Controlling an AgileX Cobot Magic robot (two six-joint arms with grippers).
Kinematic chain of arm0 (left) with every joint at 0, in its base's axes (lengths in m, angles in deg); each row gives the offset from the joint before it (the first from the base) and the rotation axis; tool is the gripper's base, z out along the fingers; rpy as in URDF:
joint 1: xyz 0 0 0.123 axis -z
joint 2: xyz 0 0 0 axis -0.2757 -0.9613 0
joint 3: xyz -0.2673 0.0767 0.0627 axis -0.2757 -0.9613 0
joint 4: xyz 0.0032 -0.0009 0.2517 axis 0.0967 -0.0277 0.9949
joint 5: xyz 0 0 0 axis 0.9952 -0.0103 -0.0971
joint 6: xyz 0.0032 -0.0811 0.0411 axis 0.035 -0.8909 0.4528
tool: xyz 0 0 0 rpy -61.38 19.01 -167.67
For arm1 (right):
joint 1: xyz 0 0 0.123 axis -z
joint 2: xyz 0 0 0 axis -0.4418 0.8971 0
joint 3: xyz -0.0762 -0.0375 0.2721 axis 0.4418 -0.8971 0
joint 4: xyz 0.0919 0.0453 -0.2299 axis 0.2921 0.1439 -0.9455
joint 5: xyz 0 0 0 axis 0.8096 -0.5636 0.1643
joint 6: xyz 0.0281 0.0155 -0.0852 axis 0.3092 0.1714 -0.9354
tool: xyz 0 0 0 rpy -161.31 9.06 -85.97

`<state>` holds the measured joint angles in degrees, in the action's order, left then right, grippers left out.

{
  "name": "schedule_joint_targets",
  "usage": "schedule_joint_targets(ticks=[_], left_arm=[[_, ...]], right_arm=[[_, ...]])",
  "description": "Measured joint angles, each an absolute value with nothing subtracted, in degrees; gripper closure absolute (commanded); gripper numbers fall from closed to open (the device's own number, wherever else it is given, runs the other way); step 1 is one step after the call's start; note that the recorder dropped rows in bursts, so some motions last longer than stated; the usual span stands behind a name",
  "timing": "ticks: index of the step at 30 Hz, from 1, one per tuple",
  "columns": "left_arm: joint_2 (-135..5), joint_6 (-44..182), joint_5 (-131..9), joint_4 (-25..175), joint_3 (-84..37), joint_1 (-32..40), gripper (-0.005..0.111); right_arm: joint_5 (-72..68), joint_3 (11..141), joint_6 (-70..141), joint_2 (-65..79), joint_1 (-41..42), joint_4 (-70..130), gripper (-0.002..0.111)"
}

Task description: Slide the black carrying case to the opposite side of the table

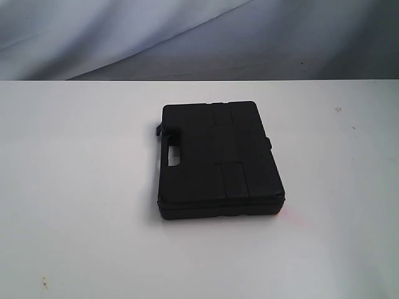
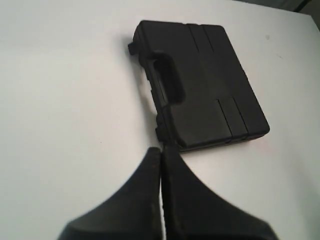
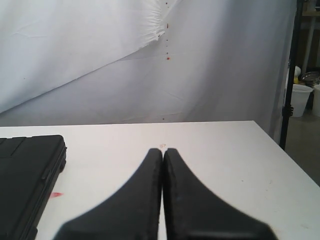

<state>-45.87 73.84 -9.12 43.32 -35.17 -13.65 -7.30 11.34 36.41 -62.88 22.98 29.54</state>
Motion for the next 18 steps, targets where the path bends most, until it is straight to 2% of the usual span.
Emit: schedule_joint_targets(ticks=[4, 8, 13, 18], left_arm=[[-49.0, 73.7, -9.2, 41.4, -35.2, -13.2, 0.107], [-51.0, 73.4, -12.8, 42.2, -35.2, -8.8, 0.107], [-61.4, 61.3, -20.7, 54.6, -34.4, 5.8, 0.107], [-75.9, 43.5, -16.2, 75.0, -24.2, 14.0, 0.107]], right_arm=[[-7.3, 11.3, 36.4, -62.9, 23.0, 29.5, 0.108], [-7.3, 11.3, 36.4, -62.9, 23.0, 29.5, 0.108], [-7.4, 11.3, 36.4, -62.9, 23.0, 29.5, 0.108], [-7.4, 11.3, 36.4, -62.9, 23.0, 29.5, 0.108]])
